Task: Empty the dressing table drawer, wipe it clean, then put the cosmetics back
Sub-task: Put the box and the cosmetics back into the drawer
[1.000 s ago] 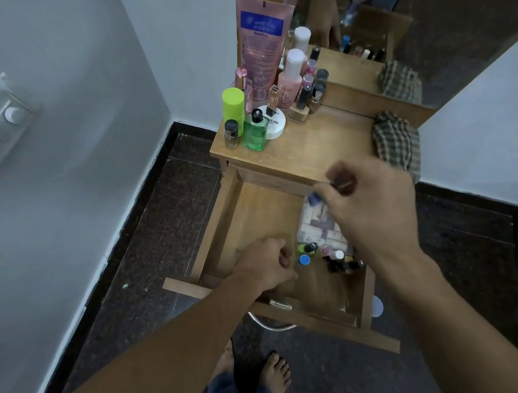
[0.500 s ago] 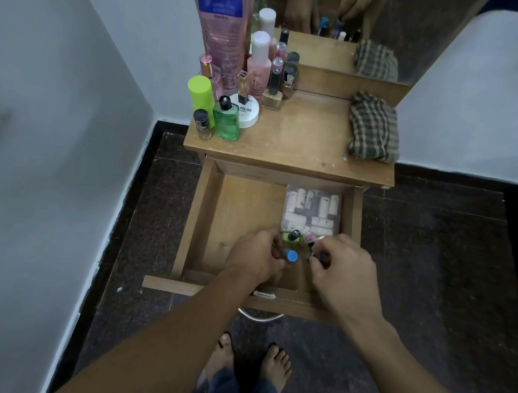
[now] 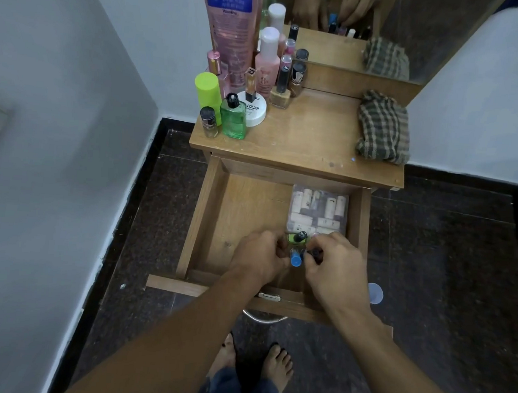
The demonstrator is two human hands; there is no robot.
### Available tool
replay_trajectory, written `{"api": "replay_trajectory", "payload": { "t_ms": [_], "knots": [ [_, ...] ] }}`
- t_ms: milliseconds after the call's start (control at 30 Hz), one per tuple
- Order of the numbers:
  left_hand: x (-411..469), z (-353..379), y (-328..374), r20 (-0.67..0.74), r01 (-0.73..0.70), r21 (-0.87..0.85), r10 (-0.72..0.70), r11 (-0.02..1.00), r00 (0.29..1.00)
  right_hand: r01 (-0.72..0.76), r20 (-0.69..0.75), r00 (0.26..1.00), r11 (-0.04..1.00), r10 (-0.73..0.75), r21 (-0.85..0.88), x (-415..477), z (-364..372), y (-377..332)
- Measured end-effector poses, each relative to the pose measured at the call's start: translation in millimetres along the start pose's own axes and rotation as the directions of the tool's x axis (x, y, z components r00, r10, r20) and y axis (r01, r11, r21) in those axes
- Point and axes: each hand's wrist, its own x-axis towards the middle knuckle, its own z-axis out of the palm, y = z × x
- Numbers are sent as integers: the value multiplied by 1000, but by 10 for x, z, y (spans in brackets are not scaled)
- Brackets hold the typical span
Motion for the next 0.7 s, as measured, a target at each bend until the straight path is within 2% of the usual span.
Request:
{"api": "replay_trajectory", "payload": {
  "t_ms": [367,700],
  "knots": [
    [-91,-75,50,1,10,23,-10,1000,1000,35,23,999,999,-35,6,-17,-77,-75],
    [-106,-94,76,-10,-4,52,4,999,1000,181,18,983,949,-183,-257,-96,-148,-112]
  ]
}}
